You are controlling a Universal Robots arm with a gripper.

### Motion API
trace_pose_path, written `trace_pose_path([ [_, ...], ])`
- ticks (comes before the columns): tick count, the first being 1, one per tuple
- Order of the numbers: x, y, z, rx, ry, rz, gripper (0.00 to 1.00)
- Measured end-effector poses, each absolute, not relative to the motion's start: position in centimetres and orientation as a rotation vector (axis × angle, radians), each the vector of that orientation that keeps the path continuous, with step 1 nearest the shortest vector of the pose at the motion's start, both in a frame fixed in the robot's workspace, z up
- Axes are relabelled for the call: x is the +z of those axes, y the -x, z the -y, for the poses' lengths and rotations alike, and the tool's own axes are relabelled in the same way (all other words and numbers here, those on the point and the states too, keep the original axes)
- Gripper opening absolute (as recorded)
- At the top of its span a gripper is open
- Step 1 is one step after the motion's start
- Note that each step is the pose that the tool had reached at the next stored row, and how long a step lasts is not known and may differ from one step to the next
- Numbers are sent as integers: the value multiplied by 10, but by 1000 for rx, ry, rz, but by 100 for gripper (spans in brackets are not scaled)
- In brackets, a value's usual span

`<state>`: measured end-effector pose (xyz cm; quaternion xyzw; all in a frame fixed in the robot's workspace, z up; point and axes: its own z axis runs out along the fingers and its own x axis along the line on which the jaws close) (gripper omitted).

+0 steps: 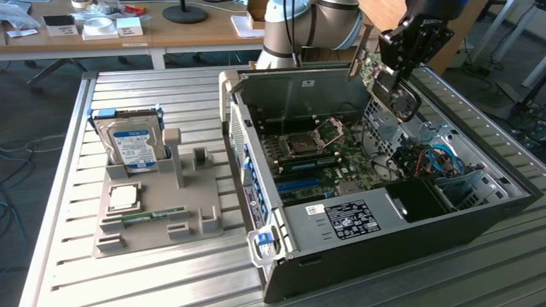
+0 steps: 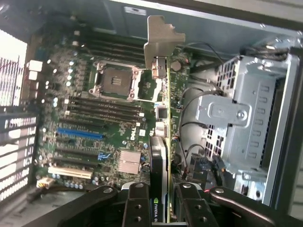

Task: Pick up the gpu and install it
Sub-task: 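Insert the gpu into the slot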

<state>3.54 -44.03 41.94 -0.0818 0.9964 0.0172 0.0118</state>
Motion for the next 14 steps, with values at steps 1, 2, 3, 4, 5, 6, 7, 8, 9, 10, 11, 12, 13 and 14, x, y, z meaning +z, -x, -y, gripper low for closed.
trace_pose_path([
  [1, 419, -35, 440, 54, 283, -3105, 27],
  [2, 419, -35, 440, 55, 312, -3102, 27],
  [3, 419, -35, 440, 55, 340, -3100, 27],
  [4, 419, -35, 440, 55, 367, -3097, 27],
  [5, 419, -35, 440, 55, 397, -3094, 27],
  [6, 419, -35, 440, 56, 425, -3090, 27],
  [7, 419, -35, 440, 56, 453, -3087, 27],
  [8, 419, -35, 440, 56, 480, -3083, 27],
  [9, 419, -35, 440, 56, 508, -3079, 27],
  [10, 419, -35, 440, 56, 536, -3074, 27],
  [11, 419, -35, 440, 57, 566, -3069, 27],
  [12, 419, -35, 440, 57, 594, -3064, 27],
  [13, 419, -35, 440, 57, 621, -3059, 27],
  [14, 419, -35, 440, 57, 649, -3054, 27],
])
